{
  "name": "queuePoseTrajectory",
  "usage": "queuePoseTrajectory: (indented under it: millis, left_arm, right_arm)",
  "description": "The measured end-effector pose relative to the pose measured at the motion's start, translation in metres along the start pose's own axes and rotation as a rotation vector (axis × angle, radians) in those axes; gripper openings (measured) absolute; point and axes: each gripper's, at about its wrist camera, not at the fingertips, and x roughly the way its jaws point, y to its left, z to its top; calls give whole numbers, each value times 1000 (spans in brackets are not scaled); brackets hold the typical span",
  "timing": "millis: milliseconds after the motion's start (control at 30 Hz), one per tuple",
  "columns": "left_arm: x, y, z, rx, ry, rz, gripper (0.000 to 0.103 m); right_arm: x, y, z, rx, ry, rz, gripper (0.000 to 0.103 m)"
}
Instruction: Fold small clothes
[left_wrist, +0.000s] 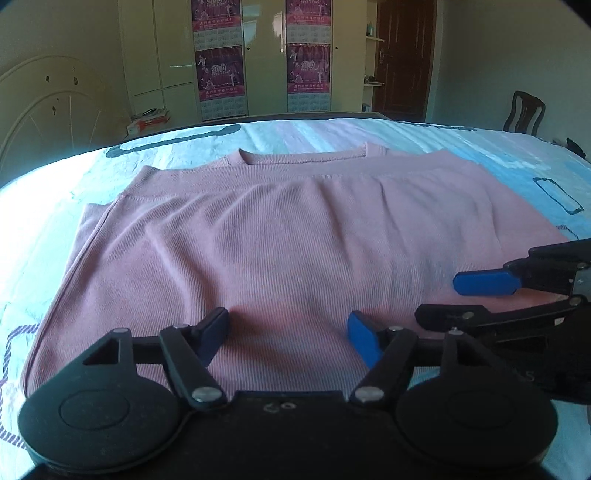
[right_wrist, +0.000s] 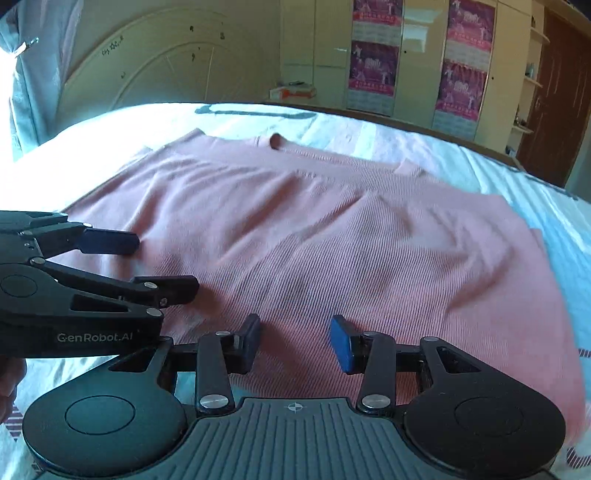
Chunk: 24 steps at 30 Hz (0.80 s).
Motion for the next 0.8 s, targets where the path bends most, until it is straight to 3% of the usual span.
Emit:
queuePoseTrajectory:
  millis: [100,233,267,300,333,433,733,800]
  left_arm:
    - [-13,14,-10,-9,-8,49,71]
    - [-28,58,-27,-104,-9,120,70]
    - [-30,68,-31,-123,-4,128,70]
    - [-33,78,-35,-142,-7,126,70]
    - [-35,83,-38,-151,-9,124,71]
    - [-37,88,-39,-167,-9,126,71]
    - [-37,85,-37,-175,12,146,71]
    - [-37,85,-41,-177,4,147,71]
  right_arm:
    - [-16,-10,-7,37,-25,-41,43]
    - [-44,-63,-26,145,-22,-190,42]
    - [-50,-78,-31,167,-11,-217,39]
    - [-55,-93,-37,195,4,-235,23]
    - [-59,-106,-42,213,16,-249,14]
    - [-69,-131,-56,244,22,-265,0]
    - [-71,-126,-48,233,48,-259,0]
    - [-76,-124,-49,237,15,-247,0]
